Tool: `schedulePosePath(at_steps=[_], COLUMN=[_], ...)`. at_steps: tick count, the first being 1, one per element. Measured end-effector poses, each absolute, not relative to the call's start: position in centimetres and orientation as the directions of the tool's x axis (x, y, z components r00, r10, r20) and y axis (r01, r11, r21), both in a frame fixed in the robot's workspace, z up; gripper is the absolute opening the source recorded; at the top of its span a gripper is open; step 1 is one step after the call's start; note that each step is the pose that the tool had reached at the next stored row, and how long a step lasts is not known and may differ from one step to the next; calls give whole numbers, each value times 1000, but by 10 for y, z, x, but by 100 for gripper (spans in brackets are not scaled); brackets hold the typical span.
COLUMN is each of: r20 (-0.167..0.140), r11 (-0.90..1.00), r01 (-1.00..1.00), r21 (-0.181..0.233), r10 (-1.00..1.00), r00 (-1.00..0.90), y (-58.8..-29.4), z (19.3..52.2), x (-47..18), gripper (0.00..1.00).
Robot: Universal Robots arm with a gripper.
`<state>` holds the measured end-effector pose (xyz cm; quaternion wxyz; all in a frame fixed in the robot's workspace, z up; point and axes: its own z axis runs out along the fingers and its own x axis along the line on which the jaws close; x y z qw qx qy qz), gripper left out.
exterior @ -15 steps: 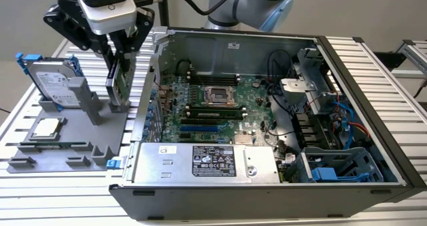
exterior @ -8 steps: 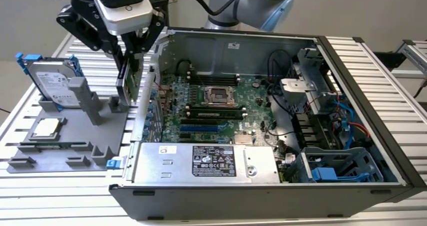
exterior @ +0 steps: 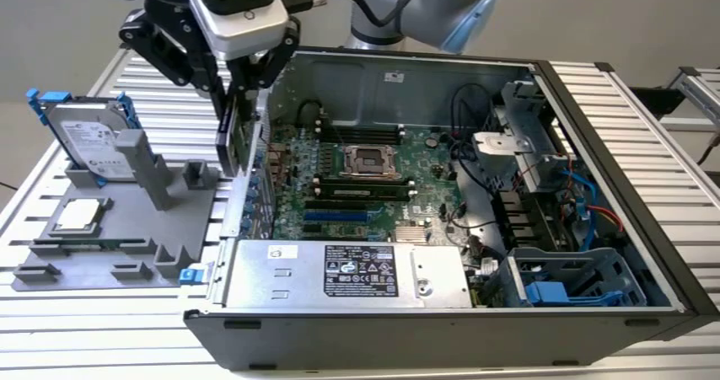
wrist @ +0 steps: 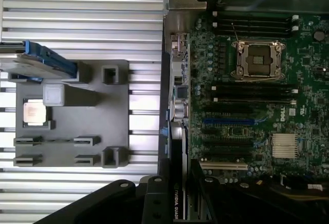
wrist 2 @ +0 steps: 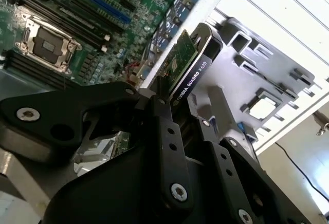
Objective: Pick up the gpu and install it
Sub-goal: 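Pick up the gpu and move the gpu toward the slot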
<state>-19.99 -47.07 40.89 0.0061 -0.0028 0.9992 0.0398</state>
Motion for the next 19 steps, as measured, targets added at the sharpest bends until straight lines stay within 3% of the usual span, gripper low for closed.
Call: schedulePosePath(at_steps=[19], r20=[-12], r11=[997], r01=[-6], r21=[79], r10=[-5], r00=[-1000], y=[-471], z=[409], x=[-156], gripper=[0])
